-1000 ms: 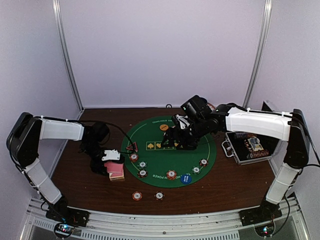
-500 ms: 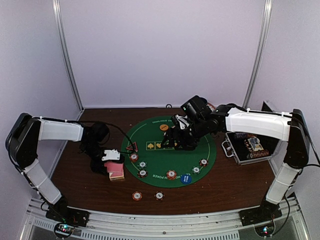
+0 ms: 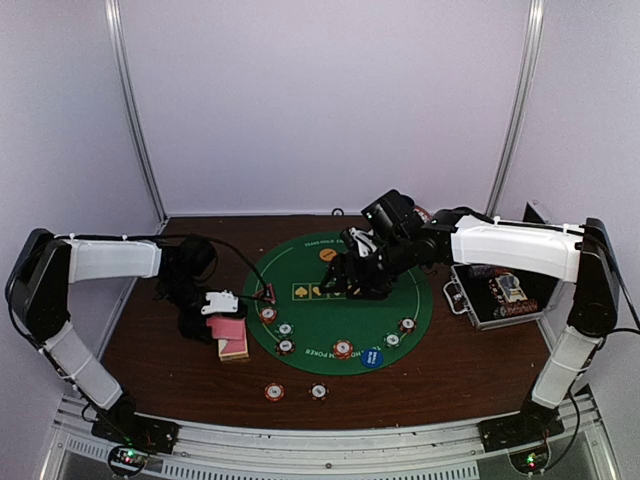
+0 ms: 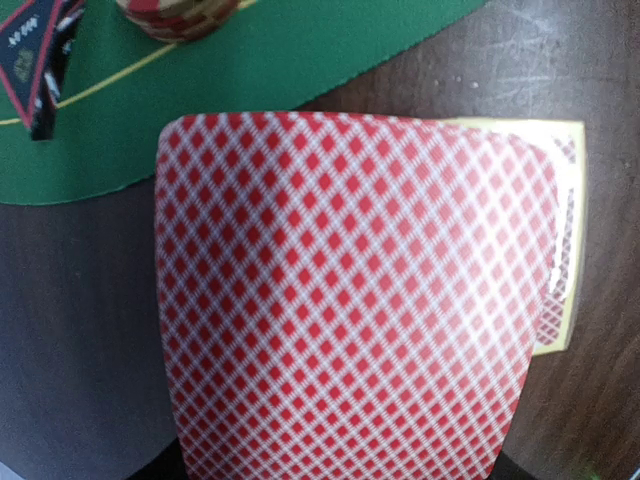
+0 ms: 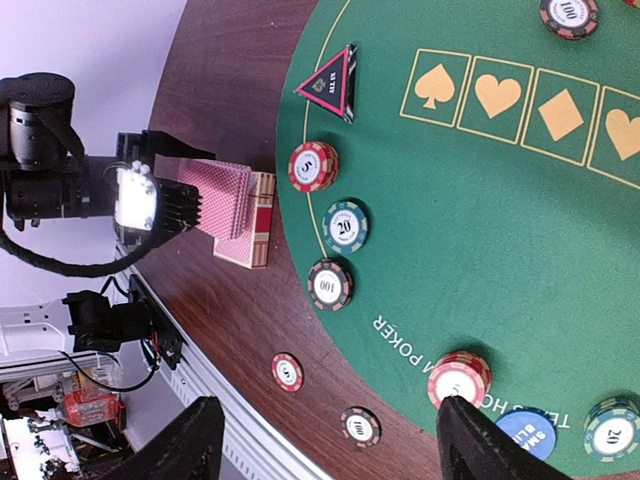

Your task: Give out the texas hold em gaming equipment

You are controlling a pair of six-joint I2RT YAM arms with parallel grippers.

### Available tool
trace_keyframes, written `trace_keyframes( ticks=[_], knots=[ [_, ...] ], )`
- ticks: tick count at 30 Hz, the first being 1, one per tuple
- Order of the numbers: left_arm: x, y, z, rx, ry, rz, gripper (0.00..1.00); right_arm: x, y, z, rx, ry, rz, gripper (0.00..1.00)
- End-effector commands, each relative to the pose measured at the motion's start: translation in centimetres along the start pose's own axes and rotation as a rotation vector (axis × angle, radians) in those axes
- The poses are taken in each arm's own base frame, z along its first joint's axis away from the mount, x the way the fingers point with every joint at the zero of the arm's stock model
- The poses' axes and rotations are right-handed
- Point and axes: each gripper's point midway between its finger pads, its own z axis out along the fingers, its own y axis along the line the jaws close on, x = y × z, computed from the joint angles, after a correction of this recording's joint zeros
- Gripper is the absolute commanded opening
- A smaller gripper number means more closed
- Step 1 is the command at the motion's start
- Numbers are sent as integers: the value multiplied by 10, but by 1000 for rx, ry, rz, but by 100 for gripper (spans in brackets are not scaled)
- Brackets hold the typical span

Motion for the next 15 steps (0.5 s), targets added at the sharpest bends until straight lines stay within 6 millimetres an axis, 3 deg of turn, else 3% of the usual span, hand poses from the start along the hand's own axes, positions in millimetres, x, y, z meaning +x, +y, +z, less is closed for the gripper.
trace_keyframes(
  ticks=[1,8,15],
  knots=[
    [-25,12,-47,-49,-109,-39,0,-3,13,0,-58,-10,10,77],
    [-45,9,-85,-23,-207,-99,0,-16,38,15,-196,-9,51,83],
    [-68,4,-110,22,-271,-145,0,-27,92,35,-419,11,62,89]
  ],
)
